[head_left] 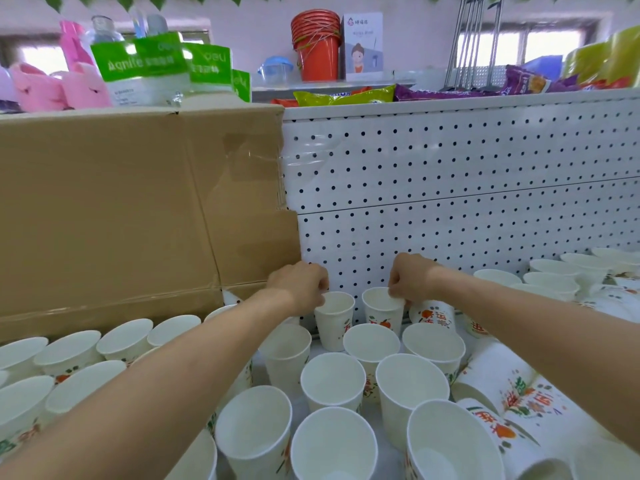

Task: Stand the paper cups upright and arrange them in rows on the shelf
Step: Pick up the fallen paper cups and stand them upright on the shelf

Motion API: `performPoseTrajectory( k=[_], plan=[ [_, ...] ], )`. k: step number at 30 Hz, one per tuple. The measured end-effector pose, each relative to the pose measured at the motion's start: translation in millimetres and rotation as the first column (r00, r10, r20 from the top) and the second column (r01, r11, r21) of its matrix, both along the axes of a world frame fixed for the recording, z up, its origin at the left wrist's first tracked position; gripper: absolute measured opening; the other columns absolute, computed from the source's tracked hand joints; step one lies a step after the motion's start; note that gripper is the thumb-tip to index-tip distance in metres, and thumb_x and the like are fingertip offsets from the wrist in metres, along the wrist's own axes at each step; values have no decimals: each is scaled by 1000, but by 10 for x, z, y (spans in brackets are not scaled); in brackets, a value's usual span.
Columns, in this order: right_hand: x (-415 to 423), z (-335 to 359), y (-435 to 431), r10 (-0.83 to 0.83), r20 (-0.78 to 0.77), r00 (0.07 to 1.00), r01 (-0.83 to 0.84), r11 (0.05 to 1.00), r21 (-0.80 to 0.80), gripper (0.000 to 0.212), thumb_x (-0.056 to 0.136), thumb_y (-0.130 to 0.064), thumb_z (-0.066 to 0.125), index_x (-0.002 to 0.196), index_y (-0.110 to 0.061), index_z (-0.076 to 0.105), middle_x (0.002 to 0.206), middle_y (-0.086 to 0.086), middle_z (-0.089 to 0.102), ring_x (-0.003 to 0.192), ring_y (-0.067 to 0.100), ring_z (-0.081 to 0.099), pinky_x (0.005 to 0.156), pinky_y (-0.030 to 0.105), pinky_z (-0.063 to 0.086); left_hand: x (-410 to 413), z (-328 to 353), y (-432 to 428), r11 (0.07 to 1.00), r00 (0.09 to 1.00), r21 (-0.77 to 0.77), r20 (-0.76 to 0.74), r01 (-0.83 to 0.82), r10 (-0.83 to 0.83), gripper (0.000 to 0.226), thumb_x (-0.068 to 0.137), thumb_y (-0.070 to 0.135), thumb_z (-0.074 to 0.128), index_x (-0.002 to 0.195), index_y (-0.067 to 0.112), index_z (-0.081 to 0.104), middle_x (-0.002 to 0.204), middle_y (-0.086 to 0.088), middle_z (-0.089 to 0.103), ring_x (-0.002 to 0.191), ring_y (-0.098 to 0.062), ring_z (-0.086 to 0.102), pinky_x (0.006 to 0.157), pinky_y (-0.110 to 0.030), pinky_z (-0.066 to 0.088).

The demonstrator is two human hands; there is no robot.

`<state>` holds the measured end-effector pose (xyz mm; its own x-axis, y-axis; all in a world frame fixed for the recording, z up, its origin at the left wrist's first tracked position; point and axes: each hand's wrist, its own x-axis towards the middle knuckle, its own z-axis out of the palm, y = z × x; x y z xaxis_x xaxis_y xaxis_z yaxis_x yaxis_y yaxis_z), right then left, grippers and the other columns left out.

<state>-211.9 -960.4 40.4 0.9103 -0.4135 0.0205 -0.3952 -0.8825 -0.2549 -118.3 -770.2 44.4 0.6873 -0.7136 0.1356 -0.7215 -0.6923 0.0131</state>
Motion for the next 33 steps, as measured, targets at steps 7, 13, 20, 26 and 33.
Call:
performPoseTrajectory(
  k=[7,13,20,26,33],
  plan=[
    [-386,193,-19,135,116,984,-124,987,-97,20,91,-28,58,110,-24,66,107,-1,65,88,14,63,78,30,53,-334,169,171,947,985,-274,-2,166,-173,16,95,33,54,104,27,66,99,11,65,85,-11,59,74,-31,50],
    [-865,384,-7,180,114,977,-175,983,-55,13,91,-27,61,89,-22,72,67,-9,66,62,7,61,60,24,48,-732,100,168,980,981,-50,47,193,-190,24,86,53,58,96,32,65,87,13,66,78,-9,61,62,-26,44],
    [-712,186,-173,68,100,993,-45,974,-220,18,90,-25,56,97,-17,70,99,2,70,83,20,66,71,33,56,-675,76,74,993,976,35,181,116,-120,9,88,29,58,96,33,57,94,8,61,82,-13,49,82,-30,38],
    [-586,115,-136,32,-83,996,-36,998,-45,28,90,-35,62,108,-13,64,90,6,70,68,21,67,55,26,54,-632,14,78,997,988,-26,139,69,-64,22,87,51,56,95,31,60,91,8,64,88,-15,58,81,-33,39],
    [-581,91,-151,58,-136,989,-55,998,31,30,88,-24,60,89,4,70,60,7,62,46,21,47,41,20,37,-678,-25,54,998,995,-19,91,52,-50,21,86,29,60,107,29,58,101,7,64,90,-15,50,75,-28,33]
  ],
)
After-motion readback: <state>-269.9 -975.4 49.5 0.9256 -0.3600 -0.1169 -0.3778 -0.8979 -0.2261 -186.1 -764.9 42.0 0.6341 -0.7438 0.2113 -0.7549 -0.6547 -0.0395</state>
